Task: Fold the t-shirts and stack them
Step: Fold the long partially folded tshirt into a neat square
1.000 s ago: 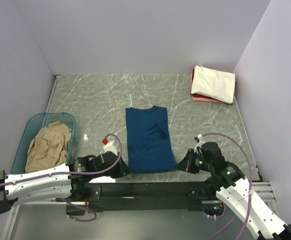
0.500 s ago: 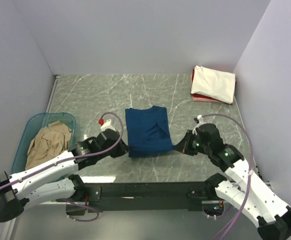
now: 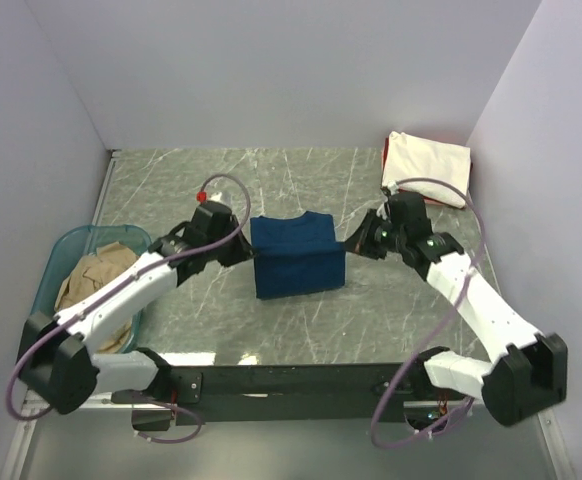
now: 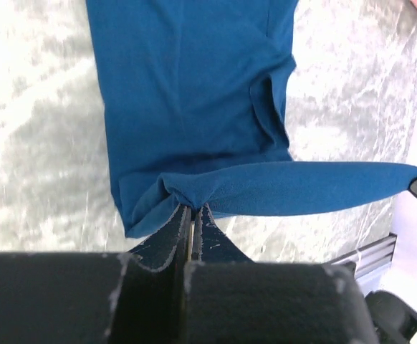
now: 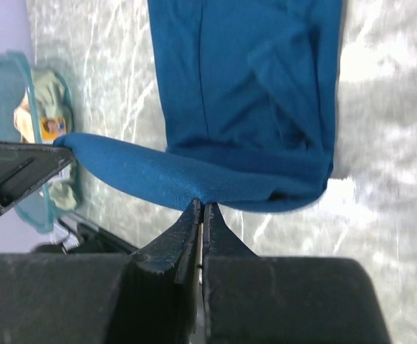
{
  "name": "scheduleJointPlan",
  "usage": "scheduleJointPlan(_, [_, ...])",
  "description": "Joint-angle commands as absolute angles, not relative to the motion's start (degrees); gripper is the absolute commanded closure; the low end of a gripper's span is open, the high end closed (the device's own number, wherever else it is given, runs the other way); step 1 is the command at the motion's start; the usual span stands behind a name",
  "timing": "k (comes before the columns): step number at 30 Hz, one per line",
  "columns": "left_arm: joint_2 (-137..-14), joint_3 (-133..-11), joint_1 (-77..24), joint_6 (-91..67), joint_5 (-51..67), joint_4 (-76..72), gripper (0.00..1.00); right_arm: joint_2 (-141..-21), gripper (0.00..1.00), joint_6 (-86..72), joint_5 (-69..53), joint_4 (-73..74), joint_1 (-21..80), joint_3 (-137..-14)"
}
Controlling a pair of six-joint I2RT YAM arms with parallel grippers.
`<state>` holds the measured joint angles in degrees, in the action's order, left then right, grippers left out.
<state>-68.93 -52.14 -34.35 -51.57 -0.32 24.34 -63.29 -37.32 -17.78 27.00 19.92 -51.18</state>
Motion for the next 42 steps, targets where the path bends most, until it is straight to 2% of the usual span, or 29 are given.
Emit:
scheduleJointPlan(1, [-73.0, -58.7, -31.2, -46.7, 3.1, 22.5, 1.0, -69.2, 1.0, -35.3, -20.0, 22.4, 17.5, -57.0])
scheduleJointPlan(8, [-84.2, -67.4, -25.2, -44.2, 6.8, 22.1, 1.0, -82.6, 1.0, -35.2, -22.1, 21.0, 14.8, -67.5])
scheduleJointPlan(18, [-103.8, -79.1, -18.2, -41.9, 12.7, 20.7, 1.0, -107.7, 1.0, -34.5, -25.6, 21.9, 12.0, -85.2])
scheduleJointPlan(24, [-112.1, -86.1, -15.4, -42.7, 14.7, 20.8, 1.0, -118.0, 1.0, -33.4, -26.0, 24.5, 10.6, -94.6])
scheduleJointPlan(26, [-113.5, -88.2, -15.0, -42.7, 14.2, 21.5, 0.99, -119.8, 0.87, -32.5, -26.4, 25.4, 10.4, -97.5])
scheduleJointPlan(28, [-114.7, -90.1, -14.6, -42.4, 13.5, 22.1, 0.88, -121.9, 0.7, -32.1, -26.4, 27.5, 9.7, -101.0])
scheduleJointPlan(30, [-115.5, -91.7, -14.1, -41.3, 13.7, 23.1, 0.69, -122.3, 0.64, -31.5, -26.3, 28.7, 9.1, -102.9])
scheduleJointPlan(31, [-115.5, -93.2, -13.5, -41.0, 14.0, 23.2, 0.48, -121.6, 0.58, -31.3, -25.3, 28.7, 8.9, -102.8])
scheduleJointPlan(32, [-115.0, -93.8, -13.3, -40.6, 13.9, 23.3, 0.4, -119.7, 0.56, -31.3, -24.5, 28.7, 8.8, -102.4])
scheduleJointPlan(33, [-114.6, -94.5, -13.2, -39.8, 14.1, 23.1, 0.35, -118.8, 0.54, -31.2, -23.7, 28.7, 8.7, -100.9])
scheduleJointPlan(36, [-113.0, -94.7, -13.0, -39.1, 14.2, 23.3, 0.33, -113.7, 0.53, -30.8, -21.6, 27.1, 9.1, -95.8])
scheduleJointPlan(39, [-111.7, -91.9, -13.1, -41.1, 14.5, 22.4, 0.39, -111.2, 0.52, -29.2, -18.5, 26.4, 10.5, -92.7])
scheduleJointPlan(42, [-111.5, -88.8, -13.4, -42.5, 13.4, 21.3, 0.41, -113.1, 0.52, -28.1, -18.3, 26.3, 11.2, -93.9])
